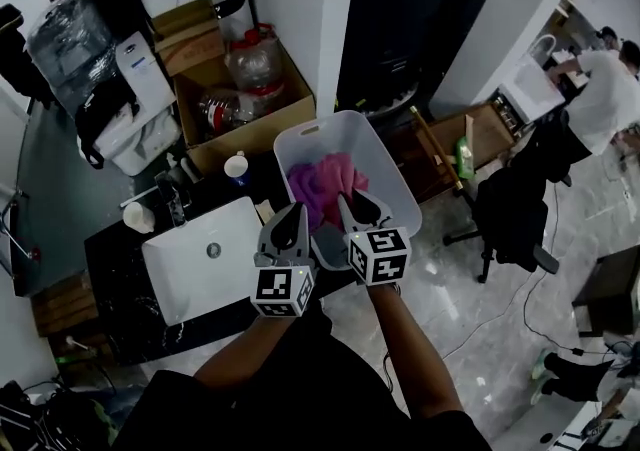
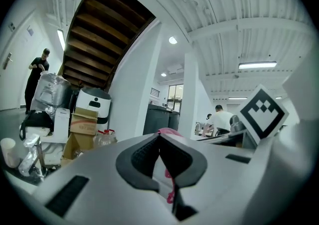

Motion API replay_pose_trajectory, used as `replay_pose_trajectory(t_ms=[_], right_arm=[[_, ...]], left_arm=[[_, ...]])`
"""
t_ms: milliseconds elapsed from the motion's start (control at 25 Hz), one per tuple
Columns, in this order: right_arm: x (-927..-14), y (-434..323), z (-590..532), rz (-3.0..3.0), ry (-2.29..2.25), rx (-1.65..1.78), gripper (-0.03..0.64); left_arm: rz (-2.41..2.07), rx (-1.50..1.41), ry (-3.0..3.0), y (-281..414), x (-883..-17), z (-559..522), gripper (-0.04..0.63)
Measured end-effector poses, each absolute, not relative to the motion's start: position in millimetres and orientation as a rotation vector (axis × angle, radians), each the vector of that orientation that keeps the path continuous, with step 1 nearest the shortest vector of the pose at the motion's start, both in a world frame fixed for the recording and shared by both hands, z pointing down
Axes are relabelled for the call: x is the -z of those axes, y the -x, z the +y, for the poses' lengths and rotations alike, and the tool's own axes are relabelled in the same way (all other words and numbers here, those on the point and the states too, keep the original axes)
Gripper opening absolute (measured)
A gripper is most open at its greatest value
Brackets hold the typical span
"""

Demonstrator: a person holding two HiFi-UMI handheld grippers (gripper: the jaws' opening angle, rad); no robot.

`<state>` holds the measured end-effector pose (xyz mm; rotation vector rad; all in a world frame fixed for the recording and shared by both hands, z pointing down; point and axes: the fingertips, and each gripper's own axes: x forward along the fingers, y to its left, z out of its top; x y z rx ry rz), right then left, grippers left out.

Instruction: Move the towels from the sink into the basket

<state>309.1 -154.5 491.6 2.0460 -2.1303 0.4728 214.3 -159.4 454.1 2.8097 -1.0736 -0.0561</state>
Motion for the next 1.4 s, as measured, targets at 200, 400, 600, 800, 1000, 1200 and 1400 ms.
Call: replay_pose_trajectory(t_ms=[200, 400, 600, 800, 1000, 1200, 1400], right_arm=[[-515, -335, -188, -2.077, -1.98, -0.502, 0.086], [-544, -350, -213, -2.049, -1.92, -0.566, 0.087], [-565, -356, -236, -2.043, -1.849, -0.593, 0.087], [-586, -365, -249, -2.022, -1.776, -0.596, 0.087], [-613, -377, -263, -2.008, -1.717, -0.67, 0.089], [-642, -383, -275, -1.999, -1.699, -0.846, 0.089], [-666, -388, -292, -1.972, -1.59, -0.837, 0.091]], left_arm=[[-1.101, 0.045, -2.762, -229, -460, -184, 0.012], [-1.155, 0.023, -2.729, -240, -467, -212, 0.012], [-1.166, 0.008, -2.716, -253, -471, -226, 0.012], [-1.188, 0.006, -2.71, -265, -469, -229, 0.012], [-1.245, 0.008, -2.694, -279, -467, -240, 0.012], [-1.341, 0.007, -2.637, -282, -467, -251, 0.012], [-1.419, 0.005, -2.59, -290, -466, -260, 0.012]])
